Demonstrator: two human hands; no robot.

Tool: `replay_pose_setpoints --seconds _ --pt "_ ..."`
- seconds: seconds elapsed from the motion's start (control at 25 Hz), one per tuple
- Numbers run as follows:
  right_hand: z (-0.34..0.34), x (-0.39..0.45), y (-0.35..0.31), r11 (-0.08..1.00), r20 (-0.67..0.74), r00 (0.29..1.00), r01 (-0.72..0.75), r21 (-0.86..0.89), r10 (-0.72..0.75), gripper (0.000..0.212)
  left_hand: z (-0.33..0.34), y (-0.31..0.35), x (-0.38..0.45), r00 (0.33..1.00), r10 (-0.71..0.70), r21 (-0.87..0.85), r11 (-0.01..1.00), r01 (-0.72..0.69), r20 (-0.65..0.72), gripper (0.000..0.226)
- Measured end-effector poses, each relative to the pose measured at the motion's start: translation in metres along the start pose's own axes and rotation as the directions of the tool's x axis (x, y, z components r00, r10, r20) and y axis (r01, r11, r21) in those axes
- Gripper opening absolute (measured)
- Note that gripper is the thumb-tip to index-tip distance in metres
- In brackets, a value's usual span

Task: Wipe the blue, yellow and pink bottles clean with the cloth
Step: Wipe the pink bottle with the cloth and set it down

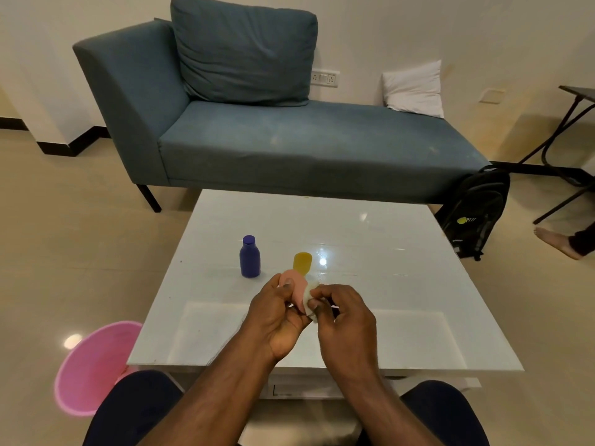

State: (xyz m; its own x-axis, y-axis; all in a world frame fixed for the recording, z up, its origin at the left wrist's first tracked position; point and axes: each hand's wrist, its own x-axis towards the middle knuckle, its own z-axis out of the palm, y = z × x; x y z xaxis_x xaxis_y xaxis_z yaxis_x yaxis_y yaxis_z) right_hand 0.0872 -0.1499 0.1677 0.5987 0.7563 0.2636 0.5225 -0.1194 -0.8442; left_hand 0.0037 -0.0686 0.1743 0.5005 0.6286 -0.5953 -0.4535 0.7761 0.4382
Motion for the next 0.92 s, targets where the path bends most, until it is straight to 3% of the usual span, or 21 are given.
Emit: replay_pose_setpoints --seconds 0.2,0.36,0.6,0.84,0.92 --pt "-0.005 -0.001 0.003 0.999 -0.017 0.999 -0.051 -0.004 0.051 0.022 -0.001 0.002 0.001 0.998 0.065 0.029 0.997 -0.065 -0.006 0.055" --pt "-0.011 -0.001 -0.004 0.996 0.013 0.999 0.047 -0.077 -0.046 0.02 0.002 0.004 0.0 0.993 0.112 0.13 0.986 -0.105 -0.041 0.049" --pt "-0.003 -0.002 -0.007 0.955 0.176 0.971 0.197 -0.22 -0.16 0.017 0.006 0.01 -0.001 0.999 0.037 0.136 0.99 -0.039 0.012 0.042" --pt "0.0 -0.008 -0.012 0.896 0.216 0.943 0.314 -0.313 -0.254 0.019 0.009 0.014 -0.003 0.998 0.051 0.163 0.985 -0.054 0.02 0.038" --pt "-0.001 -0.002 -0.014 0.927 0.193 0.955 0.271 -0.259 -0.226 0.017 0.008 0.013 -0.003 0.999 0.033 0.182 0.983 -0.039 0.033 0.036"
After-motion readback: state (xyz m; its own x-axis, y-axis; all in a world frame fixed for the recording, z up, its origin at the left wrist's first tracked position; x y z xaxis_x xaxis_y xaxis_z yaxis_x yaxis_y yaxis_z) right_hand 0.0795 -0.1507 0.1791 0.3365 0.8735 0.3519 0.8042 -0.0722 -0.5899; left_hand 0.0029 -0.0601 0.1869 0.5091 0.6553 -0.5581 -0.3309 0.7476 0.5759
